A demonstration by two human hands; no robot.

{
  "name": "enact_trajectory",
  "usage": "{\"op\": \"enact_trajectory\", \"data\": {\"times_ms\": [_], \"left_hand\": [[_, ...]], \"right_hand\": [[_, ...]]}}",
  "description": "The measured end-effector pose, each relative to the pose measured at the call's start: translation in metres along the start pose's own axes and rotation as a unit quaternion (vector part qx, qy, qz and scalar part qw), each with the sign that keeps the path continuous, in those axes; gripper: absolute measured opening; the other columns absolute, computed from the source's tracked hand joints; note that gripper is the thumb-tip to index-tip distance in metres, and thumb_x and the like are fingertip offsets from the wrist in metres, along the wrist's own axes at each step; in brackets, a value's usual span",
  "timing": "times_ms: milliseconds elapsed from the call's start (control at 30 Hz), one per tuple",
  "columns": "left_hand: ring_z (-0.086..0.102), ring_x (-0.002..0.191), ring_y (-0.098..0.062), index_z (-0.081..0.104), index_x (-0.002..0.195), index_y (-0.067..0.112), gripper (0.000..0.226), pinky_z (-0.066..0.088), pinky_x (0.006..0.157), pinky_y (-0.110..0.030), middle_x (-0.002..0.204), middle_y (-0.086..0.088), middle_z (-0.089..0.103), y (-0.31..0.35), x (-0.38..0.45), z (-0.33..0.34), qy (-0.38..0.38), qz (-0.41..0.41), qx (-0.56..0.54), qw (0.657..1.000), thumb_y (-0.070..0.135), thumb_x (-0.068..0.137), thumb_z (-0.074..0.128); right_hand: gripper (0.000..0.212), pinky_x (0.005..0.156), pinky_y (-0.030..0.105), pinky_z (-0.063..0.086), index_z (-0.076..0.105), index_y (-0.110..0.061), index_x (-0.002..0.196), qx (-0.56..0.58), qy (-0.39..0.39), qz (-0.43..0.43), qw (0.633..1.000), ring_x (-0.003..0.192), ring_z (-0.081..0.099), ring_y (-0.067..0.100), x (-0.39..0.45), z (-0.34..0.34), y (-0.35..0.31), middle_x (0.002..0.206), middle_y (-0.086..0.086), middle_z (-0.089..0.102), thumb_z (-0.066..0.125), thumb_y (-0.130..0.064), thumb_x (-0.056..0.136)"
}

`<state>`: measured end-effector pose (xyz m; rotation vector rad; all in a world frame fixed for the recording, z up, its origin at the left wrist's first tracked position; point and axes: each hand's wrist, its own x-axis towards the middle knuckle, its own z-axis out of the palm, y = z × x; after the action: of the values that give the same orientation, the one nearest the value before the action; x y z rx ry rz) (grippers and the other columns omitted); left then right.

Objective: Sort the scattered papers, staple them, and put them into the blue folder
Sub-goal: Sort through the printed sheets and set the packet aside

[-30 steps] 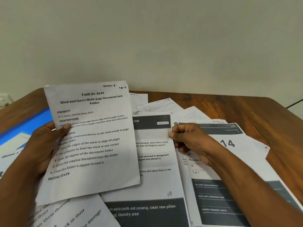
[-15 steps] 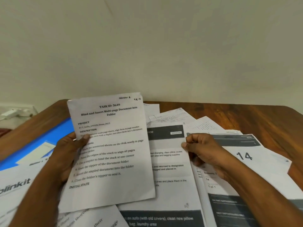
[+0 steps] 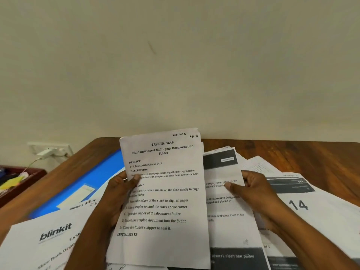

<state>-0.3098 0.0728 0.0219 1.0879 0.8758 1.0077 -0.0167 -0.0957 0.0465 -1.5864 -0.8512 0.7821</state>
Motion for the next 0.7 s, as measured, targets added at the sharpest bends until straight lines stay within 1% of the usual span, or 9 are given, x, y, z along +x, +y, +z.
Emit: {"op": "enact_trajectory", "data": {"times_ms": [33,100,167,300,433,533,600,667,700], "left_hand": [[0.079,0.076,-0.032,0.069,0.121,0.004,0.021,0.066,0.063,-0.041,0.107,-0.023,0.078,0.0,-0.001,0.004,-0.008,-0.004,0.003,1.0,0.008,0.102,0.06],[0.079,0.079,-0.034,0.068,0.123,0.005,0.024,0.067,0.068,-0.043,0.113,-0.025,0.077,0.0,-0.002,0.012,-0.021,-0.008,0.005,1.0,0.01,0.102,0.061],[0.079,0.08,-0.034,0.068,0.124,0.005,0.024,0.067,0.067,-0.043,0.116,-0.026,0.076,0.0,-0.003,0.02,-0.035,-0.011,-0.004,0.999,0.011,0.101,0.061],[0.079,0.081,-0.035,0.067,0.126,0.002,0.026,0.066,0.066,-0.044,0.115,-0.027,0.076,0.0,-0.009,0.038,-0.071,-0.009,-0.046,0.996,0.01,0.102,0.058],[0.078,0.089,-0.041,0.065,0.129,0.001,0.031,0.066,0.072,-0.052,0.123,-0.03,0.072,0.005,-0.017,0.049,-0.11,-0.031,-0.123,0.986,0.01,0.1,0.056],[0.077,0.093,-0.043,0.064,0.132,0.002,0.037,0.064,0.076,-0.059,0.126,-0.03,0.07,0.006,-0.021,0.053,-0.128,-0.053,-0.16,0.977,0.014,0.098,0.055],[0.076,0.095,-0.044,0.065,0.131,0.002,0.039,0.063,0.081,-0.062,0.127,-0.03,0.07,0.004,-0.022,0.06,-0.144,-0.067,-0.157,0.975,0.016,0.096,0.056],[0.075,0.099,-0.046,0.066,0.129,0.002,0.04,0.059,0.09,-0.066,0.128,-0.029,0.07,0.001,-0.023,0.071,-0.15,-0.075,-0.159,0.973,0.017,0.093,0.056],[0.074,0.102,-0.047,0.066,0.129,0.001,0.041,0.054,0.097,-0.069,0.128,-0.029,0.07,-0.001,-0.024,0.075,-0.149,-0.077,-0.158,0.973,0.017,0.092,0.057]], "right_hand": [[0.013,0.073,0.034,0.065,0.076,-0.02,0.1,0.008,0.015,-0.002,1.0,0.079,0.079,0.015,0.001,-0.002,-0.002,0.095,-0.001,0.081,0.075,-0.009,0.093],[0.012,0.081,0.042,0.064,0.075,-0.023,0.104,0.015,0.037,-0.001,0.999,0.085,0.079,0.02,0.003,-0.008,-0.006,0.098,-0.001,0.081,0.073,-0.015,0.096],[0.012,0.088,0.047,0.062,0.075,-0.024,0.106,0.031,0.056,-0.009,0.998,0.091,0.078,0.023,0.004,-0.014,-0.013,0.102,-0.001,0.081,0.07,-0.017,0.098],[0.013,0.089,0.047,0.061,0.075,-0.016,0.108,0.092,0.084,-0.038,0.991,0.093,0.078,0.027,0.004,-0.029,-0.029,0.1,0.003,0.081,0.067,-0.011,0.099],[0.018,0.097,0.056,0.058,0.074,-0.008,0.115,0.157,0.089,-0.064,0.982,0.101,0.076,0.036,0.001,-0.044,-0.045,0.108,0.013,0.079,0.066,-0.012,0.1],[0.021,0.099,0.054,0.057,0.073,-0.006,0.118,0.18,0.08,-0.073,0.978,0.105,0.075,0.036,-0.003,-0.045,-0.056,0.111,0.014,0.079,0.063,-0.015,0.102],[0.023,0.099,0.052,0.057,0.073,-0.004,0.118,0.195,0.073,-0.078,0.975,0.106,0.075,0.035,-0.007,-0.049,-0.063,0.112,0.015,0.078,0.061,-0.015,0.103],[0.023,0.096,0.051,0.06,0.073,-0.004,0.118,0.205,0.065,-0.079,0.973,0.105,0.075,0.034,-0.011,-0.052,-0.067,0.112,0.014,0.078,0.061,-0.016,0.103],[0.022,0.091,0.048,0.062,0.073,-0.004,0.117,0.205,0.062,-0.08,0.974,0.103,0.076,0.034,-0.013,-0.052,-0.069,0.111,0.014,0.079,0.06,-0.015,0.103]]}}
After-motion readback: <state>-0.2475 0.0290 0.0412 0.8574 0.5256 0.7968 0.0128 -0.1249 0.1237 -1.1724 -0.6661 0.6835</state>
